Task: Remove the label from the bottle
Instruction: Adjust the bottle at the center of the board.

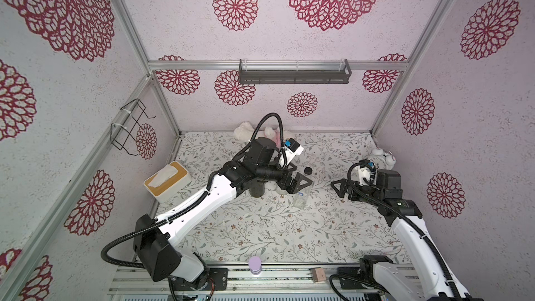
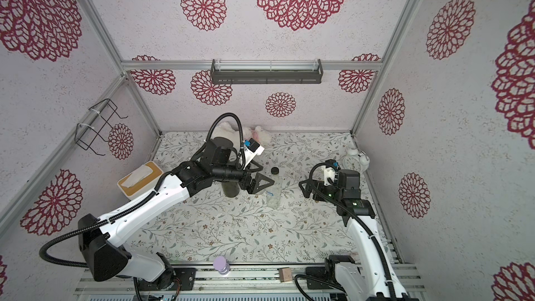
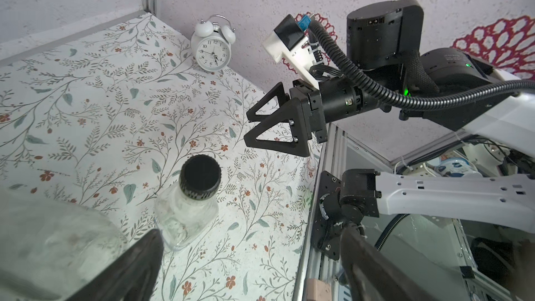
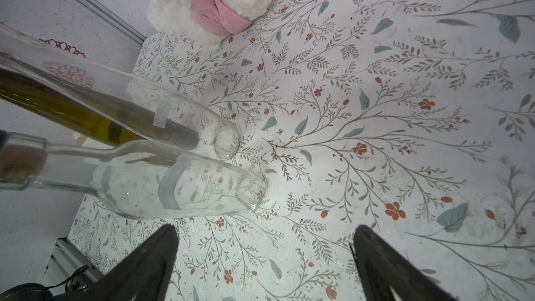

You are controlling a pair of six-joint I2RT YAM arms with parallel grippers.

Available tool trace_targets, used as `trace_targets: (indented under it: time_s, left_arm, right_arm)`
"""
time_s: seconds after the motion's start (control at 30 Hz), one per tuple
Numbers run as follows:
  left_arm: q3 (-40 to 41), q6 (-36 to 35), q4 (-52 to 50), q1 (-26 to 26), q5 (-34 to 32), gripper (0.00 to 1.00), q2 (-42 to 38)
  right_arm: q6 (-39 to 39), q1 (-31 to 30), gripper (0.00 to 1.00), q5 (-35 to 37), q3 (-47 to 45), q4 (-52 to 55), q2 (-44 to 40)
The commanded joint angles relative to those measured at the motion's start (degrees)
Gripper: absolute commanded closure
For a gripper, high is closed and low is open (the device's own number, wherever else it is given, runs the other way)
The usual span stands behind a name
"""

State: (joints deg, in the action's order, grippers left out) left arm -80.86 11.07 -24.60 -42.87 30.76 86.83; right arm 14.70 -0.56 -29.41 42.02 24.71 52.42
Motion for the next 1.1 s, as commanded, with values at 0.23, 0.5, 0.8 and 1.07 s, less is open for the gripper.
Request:
trace_targets:
  time_s: [0.23,0.5,0.8,1.07]
  left_arm:
    - [-3.4,-4.3,3.6,0.7,-2.8,0.01,5.4]
    - [-4.6,-4.9,5.1,0.6,-3.8,0.04,8.6]
    - [-6.5,-6.0,3.9,0.2,-3.0,0.10,11.6]
    - [-6.9,-7.5,2.6,-0.5,-3.7,0.17,13.0]
  right_arm:
    - [0.5,1.5,0.03,-3.3,-1.4,-1.8,0.4]
    - [0.1,1.6,0.04,-1.8,-1.1,-1.5,1.2]
    - [-1.1,1.6,0.04,0.2,-1.0,-0.7,1.4]
    - [-1.4,1.6,0.04,0.7,-1.0,-0.8,1.6]
